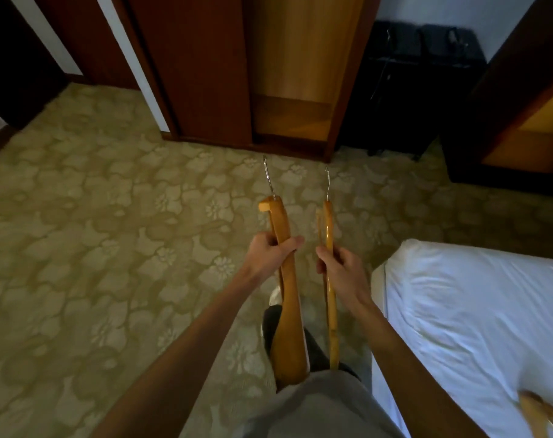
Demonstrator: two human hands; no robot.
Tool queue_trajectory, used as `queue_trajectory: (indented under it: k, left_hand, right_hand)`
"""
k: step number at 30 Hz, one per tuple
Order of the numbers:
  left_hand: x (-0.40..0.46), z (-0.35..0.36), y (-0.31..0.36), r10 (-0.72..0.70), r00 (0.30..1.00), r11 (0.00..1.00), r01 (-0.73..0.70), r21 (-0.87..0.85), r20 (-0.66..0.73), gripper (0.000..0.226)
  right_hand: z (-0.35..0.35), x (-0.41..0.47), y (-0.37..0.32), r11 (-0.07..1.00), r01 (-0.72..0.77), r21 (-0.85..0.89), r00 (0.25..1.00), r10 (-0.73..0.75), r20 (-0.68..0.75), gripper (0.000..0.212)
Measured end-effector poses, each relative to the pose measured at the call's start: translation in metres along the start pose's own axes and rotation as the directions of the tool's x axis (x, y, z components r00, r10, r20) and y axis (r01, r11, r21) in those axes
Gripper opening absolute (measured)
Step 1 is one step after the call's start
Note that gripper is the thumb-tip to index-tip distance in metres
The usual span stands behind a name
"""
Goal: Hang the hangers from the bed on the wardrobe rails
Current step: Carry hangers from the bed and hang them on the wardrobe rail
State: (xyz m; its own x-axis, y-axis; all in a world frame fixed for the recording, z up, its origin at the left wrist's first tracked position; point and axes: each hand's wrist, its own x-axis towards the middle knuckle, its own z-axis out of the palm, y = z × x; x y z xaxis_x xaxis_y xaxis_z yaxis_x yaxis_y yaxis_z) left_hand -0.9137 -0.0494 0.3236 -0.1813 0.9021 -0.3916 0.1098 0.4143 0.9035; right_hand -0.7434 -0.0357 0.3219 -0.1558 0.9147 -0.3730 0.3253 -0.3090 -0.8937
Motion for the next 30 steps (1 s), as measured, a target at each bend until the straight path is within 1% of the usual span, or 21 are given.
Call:
queue_trajectory:
  k: [3, 5, 7, 9, 15, 18, 21, 26, 28, 30]
  left_hand:
    - [0.068, -0.025, 0.029, 0.021, 1.000, 0.997, -0.023, 0.075, 0.022, 0.034]
    - [0.112, -0.044, 0.052, 0.013, 1.000, 0.996, -0.013, 0.083, -0.002, 0.033]
    - [0.148, -0.061, 0.072, 0.006, 1.000, 0.996, -0.004, 0.089, -0.028, 0.034]
    - [0.186, -0.078, 0.095, 0.016, 1.000, 0.995, -0.014, 0.097, -0.024, 0.037]
    - [0.290, -0.116, 0.146, 0.035, 0.999, 0.999, -0.035, 0.015, 0.028, 0.039]
    - [0.346, -0.136, 0.164, 0.045, 0.998, 0.999, -0.045, -0.007, 0.040, 0.040]
    - [0.411, -0.161, 0.180, 0.054, 0.995, 0.998, -0.053, -0.013, 0.082, 0.037]
    - [0.530, -0.214, 0.217, 0.082, 0.993, 0.996, -0.079, -0.034, 0.080, 0.031]
    - [0.574, -0.234, 0.236, 0.092, 0.991, 0.996, -0.090, -0.028, 0.092, 0.033]
    - [0.613, -0.252, 0.257, 0.108, 0.987, 0.994, -0.106, -0.030, 0.116, 0.028]
  right_hand:
    - [0.017, 0.066, -0.031, 1.000, -0.006, 0.010, 1.000, 0.006, -0.010, 0.026]
    - [0.027, 0.112, -0.057, 1.000, -0.005, 0.006, 1.000, 0.005, -0.029, 0.026]
    - [0.035, 0.152, -0.080, 1.000, -0.003, -0.008, 0.999, 0.003, -0.054, 0.030]
    - [0.044, 0.194, -0.104, 0.999, 0.014, 0.033, 0.999, -0.012, -0.053, 0.032]
    - [0.065, 0.295, -0.171, 0.998, 0.060, 0.035, 0.998, -0.059, -0.028, 0.028]
    - [0.079, 0.347, -0.203, 0.997, 0.076, 0.021, 0.997, -0.075, -0.020, 0.033]
    - [0.099, 0.414, -0.236, 0.996, 0.090, 0.012, 0.995, -0.090, -0.037, 0.035]
    - [0.137, 0.530, -0.293, 0.996, 0.090, -0.010, 0.991, -0.090, -0.102, 0.032]
    - [0.151, 0.568, -0.320, 0.996, 0.084, -0.006, 0.990, -0.084, -0.117, 0.026]
    - [0.163, 0.604, -0.343, 0.998, 0.068, 0.010, 0.983, -0.065, -0.169, 0.020]
